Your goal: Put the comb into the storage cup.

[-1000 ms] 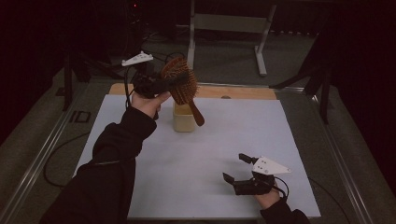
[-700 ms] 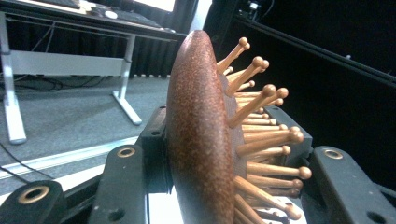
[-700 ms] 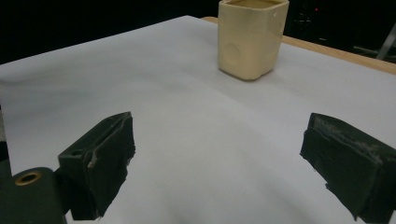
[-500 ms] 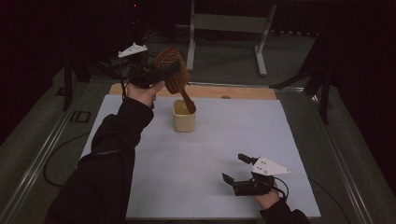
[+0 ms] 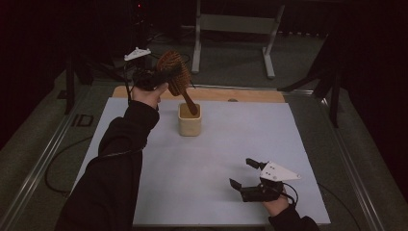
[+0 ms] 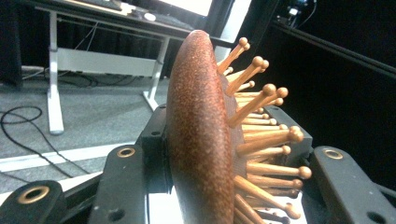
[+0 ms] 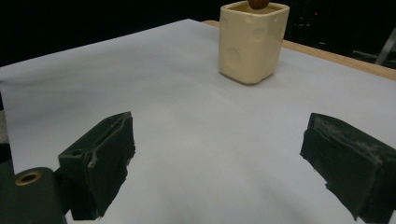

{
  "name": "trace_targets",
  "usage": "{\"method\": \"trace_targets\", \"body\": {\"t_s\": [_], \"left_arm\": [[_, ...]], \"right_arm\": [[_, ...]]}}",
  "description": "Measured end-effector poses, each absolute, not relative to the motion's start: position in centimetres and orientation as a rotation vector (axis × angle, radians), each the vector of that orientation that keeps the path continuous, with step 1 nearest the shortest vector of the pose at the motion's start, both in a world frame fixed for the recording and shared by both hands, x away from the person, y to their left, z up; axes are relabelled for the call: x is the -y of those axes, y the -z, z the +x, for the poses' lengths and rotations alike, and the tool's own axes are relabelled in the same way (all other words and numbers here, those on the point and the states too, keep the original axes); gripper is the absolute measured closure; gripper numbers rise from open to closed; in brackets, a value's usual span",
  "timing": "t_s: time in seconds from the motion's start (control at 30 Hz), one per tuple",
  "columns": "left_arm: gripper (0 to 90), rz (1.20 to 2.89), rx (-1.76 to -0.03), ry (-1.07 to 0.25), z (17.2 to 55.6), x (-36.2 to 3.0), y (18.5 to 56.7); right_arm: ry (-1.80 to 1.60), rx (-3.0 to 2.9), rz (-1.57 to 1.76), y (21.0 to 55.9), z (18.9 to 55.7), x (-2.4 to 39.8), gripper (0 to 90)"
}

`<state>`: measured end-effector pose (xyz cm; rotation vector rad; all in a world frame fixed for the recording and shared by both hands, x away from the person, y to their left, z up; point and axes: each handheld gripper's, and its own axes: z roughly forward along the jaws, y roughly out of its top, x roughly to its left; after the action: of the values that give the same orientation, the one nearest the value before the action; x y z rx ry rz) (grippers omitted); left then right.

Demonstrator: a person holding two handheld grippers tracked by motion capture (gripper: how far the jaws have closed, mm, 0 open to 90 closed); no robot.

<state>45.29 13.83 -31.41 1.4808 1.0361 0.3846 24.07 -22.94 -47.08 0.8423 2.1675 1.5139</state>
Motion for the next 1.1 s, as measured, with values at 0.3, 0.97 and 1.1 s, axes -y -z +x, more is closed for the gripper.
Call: {"method": "trace_targets", "body": {"t_s": [0.3, 0.97, 1.1], "left_arm": [[51.9, 1.484, -1.080, -0.383, 46.2, -13.3, 33.5], [51.7, 1.534, -1.118, -0.324, 47.6, -12.4, 37.2], [51.7, 1.542, -1.118, -0.313, 47.7, -12.4, 37.8]], "right_arm": [[-1.516, -2.169, 0.845, 47.1, 24.1, 23.0, 9.3], [-1.522, -2.168, 0.859, 47.2, 24.2, 23.1, 9.3], [-1.519, -2.169, 0.854, 47.2, 24.2, 23.1, 9.3]]}}
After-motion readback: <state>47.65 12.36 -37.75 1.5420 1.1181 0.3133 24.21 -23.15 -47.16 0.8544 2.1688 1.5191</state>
